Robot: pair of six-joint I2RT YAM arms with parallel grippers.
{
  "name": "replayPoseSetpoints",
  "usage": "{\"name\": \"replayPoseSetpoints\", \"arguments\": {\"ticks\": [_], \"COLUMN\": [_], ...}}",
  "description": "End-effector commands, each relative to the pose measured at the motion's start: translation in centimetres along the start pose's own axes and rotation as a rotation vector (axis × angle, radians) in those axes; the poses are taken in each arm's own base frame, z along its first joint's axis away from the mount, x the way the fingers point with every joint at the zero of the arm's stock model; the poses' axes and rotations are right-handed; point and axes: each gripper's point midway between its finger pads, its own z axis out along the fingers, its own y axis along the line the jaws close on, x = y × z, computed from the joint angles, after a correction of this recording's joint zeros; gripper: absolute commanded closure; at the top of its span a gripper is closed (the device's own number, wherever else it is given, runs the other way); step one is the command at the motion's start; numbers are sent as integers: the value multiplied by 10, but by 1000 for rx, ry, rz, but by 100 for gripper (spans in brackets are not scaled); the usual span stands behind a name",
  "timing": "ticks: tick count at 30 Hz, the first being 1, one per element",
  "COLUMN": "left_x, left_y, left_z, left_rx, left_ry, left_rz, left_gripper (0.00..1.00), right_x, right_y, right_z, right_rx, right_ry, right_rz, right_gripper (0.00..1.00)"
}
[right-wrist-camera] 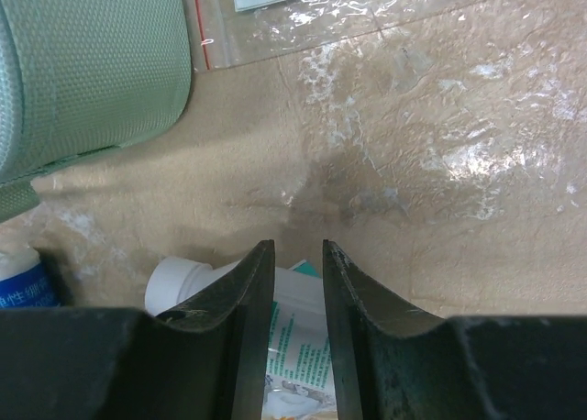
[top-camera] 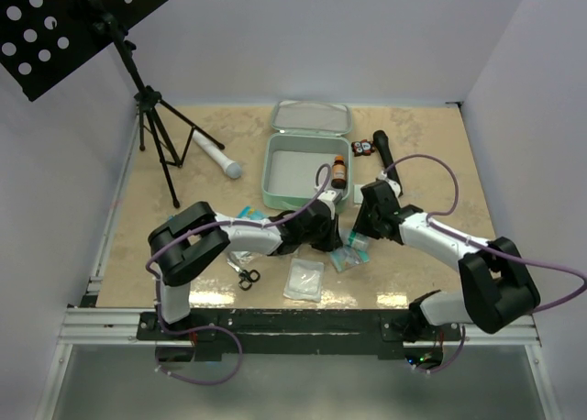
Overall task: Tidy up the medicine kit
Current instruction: Pick up the pill bottle at the center of the board.
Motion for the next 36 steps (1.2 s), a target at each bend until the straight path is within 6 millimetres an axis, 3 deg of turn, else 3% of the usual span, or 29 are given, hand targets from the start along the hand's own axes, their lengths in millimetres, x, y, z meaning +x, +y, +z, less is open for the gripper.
{"name": "replayPoseSetpoints", "arguments": {"ticks": [1,12,23,29,36], "left_x": [-16,-41,-50,-56,-64], "left_y": [-11,-19,-7,-7,7], "left_z": [7,13,16,21,8], "left_rx": [20,32,-20,-12,-41], "left_ry": [-43,-91,-102,-111,-136], "left_rz": [28,41,44,44,42], "left_gripper": [81,79,78,77,77], "right_x": [-6,3,-12,13,-10], "right_y": [8,16,14,25,27], "right_z": [-6,-20,-25,-10,-28], "right_rx": [-40,-110,-82,-132,-116], "right_ry": [-34,-4,-65,39,-31], "right_rz": [11,6,34,44,19], "right_gripper": [68,64,61,61,47]}}
